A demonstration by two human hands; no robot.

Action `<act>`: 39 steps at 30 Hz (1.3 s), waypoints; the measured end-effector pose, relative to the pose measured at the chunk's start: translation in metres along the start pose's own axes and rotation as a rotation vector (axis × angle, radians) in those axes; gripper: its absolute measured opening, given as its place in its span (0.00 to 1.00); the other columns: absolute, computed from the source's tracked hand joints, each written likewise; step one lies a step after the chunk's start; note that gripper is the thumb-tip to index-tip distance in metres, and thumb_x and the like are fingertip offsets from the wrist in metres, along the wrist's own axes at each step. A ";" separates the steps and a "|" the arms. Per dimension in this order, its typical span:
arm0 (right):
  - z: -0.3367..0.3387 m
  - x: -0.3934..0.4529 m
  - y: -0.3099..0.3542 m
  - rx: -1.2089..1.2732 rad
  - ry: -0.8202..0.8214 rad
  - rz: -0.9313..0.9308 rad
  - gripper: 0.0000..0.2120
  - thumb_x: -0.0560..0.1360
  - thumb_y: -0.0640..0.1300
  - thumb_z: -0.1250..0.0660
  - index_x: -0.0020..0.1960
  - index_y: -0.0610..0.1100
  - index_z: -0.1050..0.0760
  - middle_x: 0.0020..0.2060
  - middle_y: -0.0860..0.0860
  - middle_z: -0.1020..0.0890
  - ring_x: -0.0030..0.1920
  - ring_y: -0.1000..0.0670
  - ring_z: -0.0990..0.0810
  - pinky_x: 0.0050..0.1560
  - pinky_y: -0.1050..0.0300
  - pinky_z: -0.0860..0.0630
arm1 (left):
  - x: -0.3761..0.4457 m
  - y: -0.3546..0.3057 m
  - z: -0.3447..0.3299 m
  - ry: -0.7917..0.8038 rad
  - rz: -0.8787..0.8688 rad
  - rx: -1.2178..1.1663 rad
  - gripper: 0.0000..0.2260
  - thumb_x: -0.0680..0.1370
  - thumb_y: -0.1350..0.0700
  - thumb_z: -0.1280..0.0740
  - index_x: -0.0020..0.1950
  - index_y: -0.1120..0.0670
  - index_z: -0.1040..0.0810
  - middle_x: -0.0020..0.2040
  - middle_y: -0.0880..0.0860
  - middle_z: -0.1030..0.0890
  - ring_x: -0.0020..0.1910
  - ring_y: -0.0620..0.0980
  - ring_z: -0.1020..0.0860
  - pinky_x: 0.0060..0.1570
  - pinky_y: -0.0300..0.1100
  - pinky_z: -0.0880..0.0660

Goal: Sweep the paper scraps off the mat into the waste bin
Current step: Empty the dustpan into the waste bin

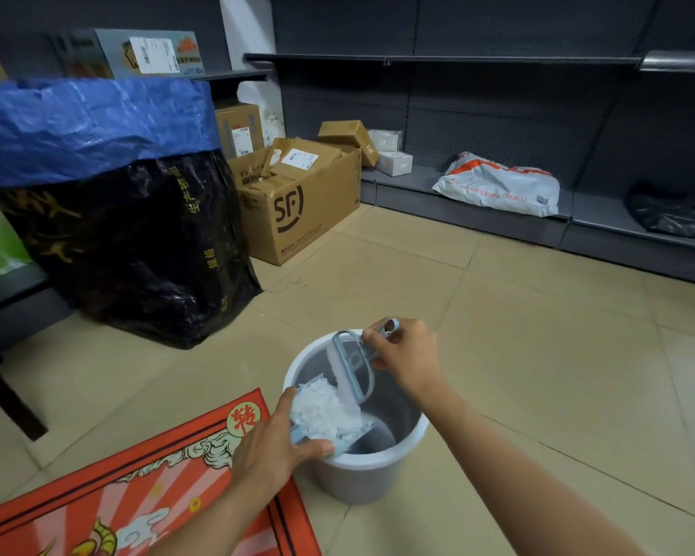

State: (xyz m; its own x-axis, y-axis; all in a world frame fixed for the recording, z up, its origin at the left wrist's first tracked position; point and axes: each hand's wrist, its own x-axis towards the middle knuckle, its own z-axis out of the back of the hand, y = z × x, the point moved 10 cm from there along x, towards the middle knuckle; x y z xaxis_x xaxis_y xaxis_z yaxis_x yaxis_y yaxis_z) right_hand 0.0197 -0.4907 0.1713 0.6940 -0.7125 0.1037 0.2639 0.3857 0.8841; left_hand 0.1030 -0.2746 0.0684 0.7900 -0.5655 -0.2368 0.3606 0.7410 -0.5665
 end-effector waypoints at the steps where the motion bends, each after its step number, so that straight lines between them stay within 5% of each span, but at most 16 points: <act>1: -0.007 -0.003 -0.005 0.042 0.011 -0.026 0.08 0.72 0.47 0.31 0.37 0.44 0.19 0.29 0.48 0.17 0.33 0.47 0.16 0.39 0.46 0.18 | 0.000 0.000 -0.001 0.001 -0.002 -0.003 0.48 0.62 0.30 0.28 0.76 0.38 0.47 0.67 0.48 0.24 0.61 0.55 0.23 0.55 0.50 0.24; 5: -0.023 -0.010 -0.015 -0.038 0.017 -0.021 0.16 0.69 0.53 0.35 0.36 0.39 0.23 0.27 0.46 0.19 0.32 0.43 0.18 0.35 0.45 0.20 | -0.002 0.002 -0.001 -0.009 0.001 0.004 0.48 0.62 0.30 0.27 0.76 0.39 0.47 0.67 0.47 0.24 0.60 0.53 0.22 0.53 0.49 0.23; 20: -0.006 -0.017 -0.038 -0.214 -0.084 0.001 0.12 0.77 0.49 0.35 0.41 0.41 0.21 0.31 0.44 0.19 0.37 0.41 0.20 0.40 0.50 0.23 | 0.000 -0.001 0.016 -0.102 -0.029 0.149 0.45 0.68 0.33 0.28 0.77 0.40 0.50 0.62 0.49 0.21 0.57 0.56 0.22 0.44 0.43 0.28; 29: 0.008 -0.036 -0.011 0.006 -0.226 0.088 0.10 0.77 0.51 0.35 0.41 0.49 0.20 0.31 0.55 0.18 0.35 0.58 0.20 0.39 0.61 0.26 | -0.001 -0.005 0.017 -0.134 -0.055 0.134 0.45 0.67 0.33 0.28 0.76 0.40 0.49 0.58 0.51 0.20 0.53 0.57 0.21 0.46 0.47 0.23; 35: -0.012 -0.050 -0.014 0.098 -0.191 0.038 0.14 0.76 0.50 0.34 0.37 0.42 0.20 0.27 0.54 0.18 0.30 0.61 0.20 0.36 0.64 0.27 | -0.001 -0.013 0.023 -0.154 -0.071 0.193 0.44 0.66 0.34 0.26 0.74 0.39 0.46 0.50 0.52 0.19 0.48 0.58 0.20 0.44 0.47 0.24; 39: -0.024 -0.048 -0.033 0.068 -0.185 -0.019 0.15 0.76 0.52 0.34 0.38 0.43 0.21 0.29 0.54 0.17 0.32 0.58 0.18 0.41 0.58 0.21 | -0.001 -0.013 0.025 -0.149 -0.053 0.250 0.45 0.65 0.34 0.26 0.75 0.38 0.47 0.49 0.54 0.19 0.49 0.58 0.21 0.46 0.47 0.25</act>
State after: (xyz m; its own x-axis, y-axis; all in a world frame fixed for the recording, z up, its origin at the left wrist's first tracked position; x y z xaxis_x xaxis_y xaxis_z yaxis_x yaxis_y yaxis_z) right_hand -0.0065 -0.4552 0.1262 0.5522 -0.8176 0.1632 0.2257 0.3350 0.9148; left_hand 0.1102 -0.2749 0.0959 0.8242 -0.5601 -0.0837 0.4994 0.7886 -0.3587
